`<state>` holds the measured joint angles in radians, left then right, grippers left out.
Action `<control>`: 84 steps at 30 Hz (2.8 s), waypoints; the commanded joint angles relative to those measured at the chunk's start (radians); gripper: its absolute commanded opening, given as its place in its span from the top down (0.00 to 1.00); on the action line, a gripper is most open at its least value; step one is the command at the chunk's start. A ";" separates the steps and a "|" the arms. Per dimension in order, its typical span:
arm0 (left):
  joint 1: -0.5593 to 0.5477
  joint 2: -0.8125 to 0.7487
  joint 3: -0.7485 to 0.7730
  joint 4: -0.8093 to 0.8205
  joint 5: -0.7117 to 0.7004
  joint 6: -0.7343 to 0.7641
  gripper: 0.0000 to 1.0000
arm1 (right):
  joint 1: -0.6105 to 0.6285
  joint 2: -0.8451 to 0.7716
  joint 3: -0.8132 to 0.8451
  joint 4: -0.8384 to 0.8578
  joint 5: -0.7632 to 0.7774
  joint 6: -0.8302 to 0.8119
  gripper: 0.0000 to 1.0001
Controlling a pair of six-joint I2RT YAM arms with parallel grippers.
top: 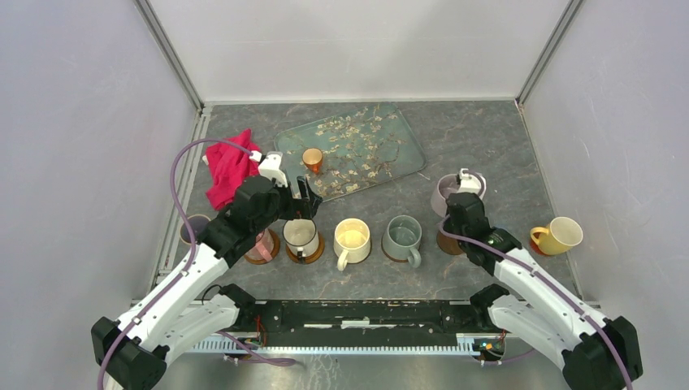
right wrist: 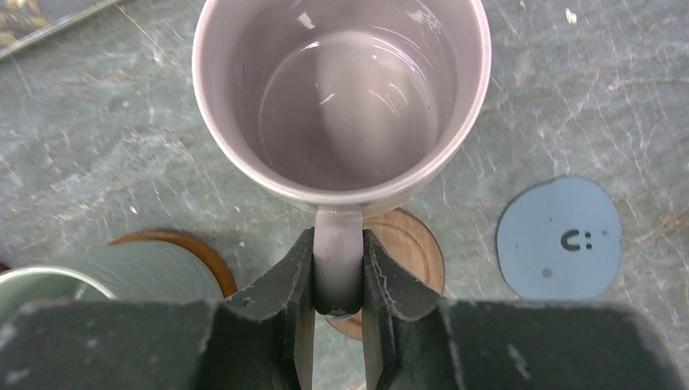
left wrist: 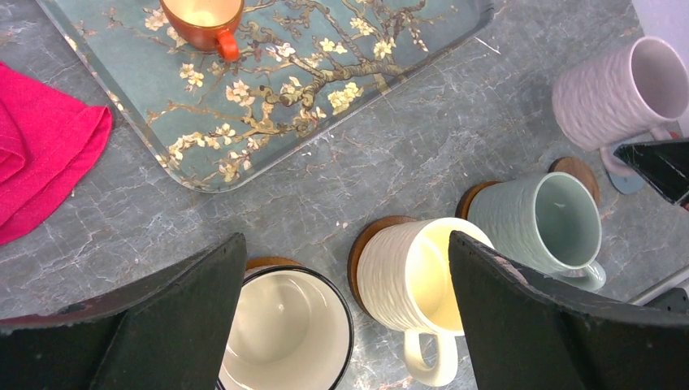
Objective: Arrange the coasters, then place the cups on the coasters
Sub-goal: Place the cup on the coaster.
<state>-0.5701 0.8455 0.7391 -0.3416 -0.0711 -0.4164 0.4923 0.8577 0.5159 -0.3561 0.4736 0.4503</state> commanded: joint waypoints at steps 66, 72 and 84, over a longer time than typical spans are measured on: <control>-0.005 0.037 0.000 0.025 -0.027 0.037 0.00 | -0.004 -0.370 -0.067 -0.303 -0.096 0.159 1.00; -0.005 0.039 0.001 0.026 -0.027 0.037 0.00 | -0.003 -0.369 -0.069 -0.315 -0.113 0.164 1.00; -0.005 0.043 0.002 0.020 -0.027 0.037 0.00 | -0.003 -0.378 -0.101 -0.356 -0.148 0.191 0.80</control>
<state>-0.5701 0.8841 0.7387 -0.3424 -0.0784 -0.4164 0.4892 0.4942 0.3885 -0.7376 0.3393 0.6174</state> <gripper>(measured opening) 0.994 0.259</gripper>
